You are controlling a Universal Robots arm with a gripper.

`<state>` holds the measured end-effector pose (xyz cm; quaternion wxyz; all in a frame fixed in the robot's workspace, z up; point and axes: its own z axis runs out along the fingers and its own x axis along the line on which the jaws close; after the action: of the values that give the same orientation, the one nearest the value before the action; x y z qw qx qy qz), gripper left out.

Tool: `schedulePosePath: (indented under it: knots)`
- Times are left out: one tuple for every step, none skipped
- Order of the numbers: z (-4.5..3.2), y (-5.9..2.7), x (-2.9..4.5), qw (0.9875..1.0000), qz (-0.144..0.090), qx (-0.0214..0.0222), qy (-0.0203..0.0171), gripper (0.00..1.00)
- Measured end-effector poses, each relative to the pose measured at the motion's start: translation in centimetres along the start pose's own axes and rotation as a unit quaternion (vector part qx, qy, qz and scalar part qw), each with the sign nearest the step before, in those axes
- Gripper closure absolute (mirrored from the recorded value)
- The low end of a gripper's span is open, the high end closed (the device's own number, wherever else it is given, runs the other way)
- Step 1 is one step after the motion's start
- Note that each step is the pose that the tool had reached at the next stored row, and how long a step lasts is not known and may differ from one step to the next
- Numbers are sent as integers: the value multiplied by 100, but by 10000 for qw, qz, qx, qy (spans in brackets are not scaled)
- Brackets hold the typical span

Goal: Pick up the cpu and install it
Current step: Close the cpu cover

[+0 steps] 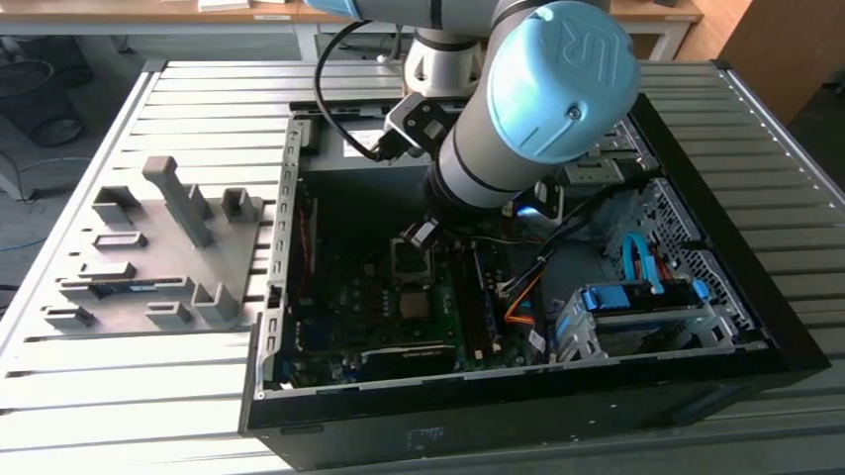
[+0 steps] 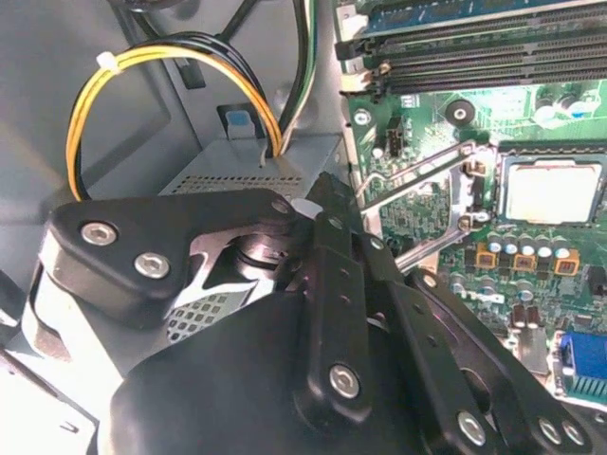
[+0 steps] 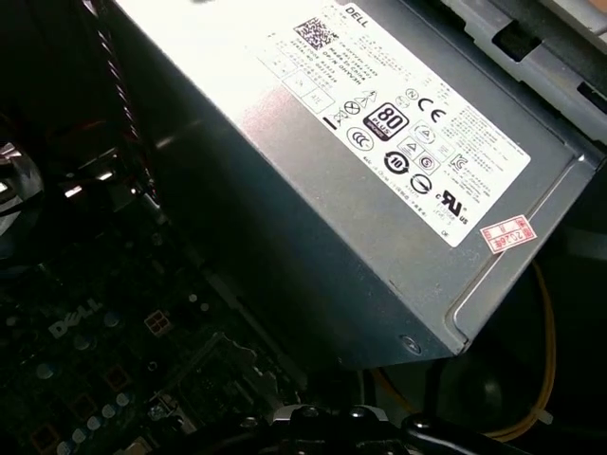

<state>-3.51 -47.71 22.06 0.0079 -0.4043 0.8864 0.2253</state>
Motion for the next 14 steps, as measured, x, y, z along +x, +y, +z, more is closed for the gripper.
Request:
schedulePosePath:
  knots:
    - [-2,1,0,10000,-2,-1,-1,90]
    - [-2,1,-1,10000,-3,-2,-1,90]
    - [-3,1,-1,10000,-4,-2,-2,90]
    - [-3,1,0,10000,-4,-2,-2,90]
    - [-5,1,0,10000,-5,-2,-1,90]
    - [-7,2,0,10000,-5,-2,0,90]
    - [-10,3,0,10000,-6,-2,1,90]
    - [-14,4,-1,10000,-7,-2,2,90]
    - [-18,5,-1,10000,-8,-2,2,90]
    - [-20,6,-2,10000,-10,-3,2,90]
    - [-21,6,-2,10000,-11,-3,2,90]
    - [-21,6,-2,10000,-11,-4,2,90]
    - [-22,6,-2,10000,-12,-4,2,90]
    - [-23,6,-1,10000,-12,-3,3,90]
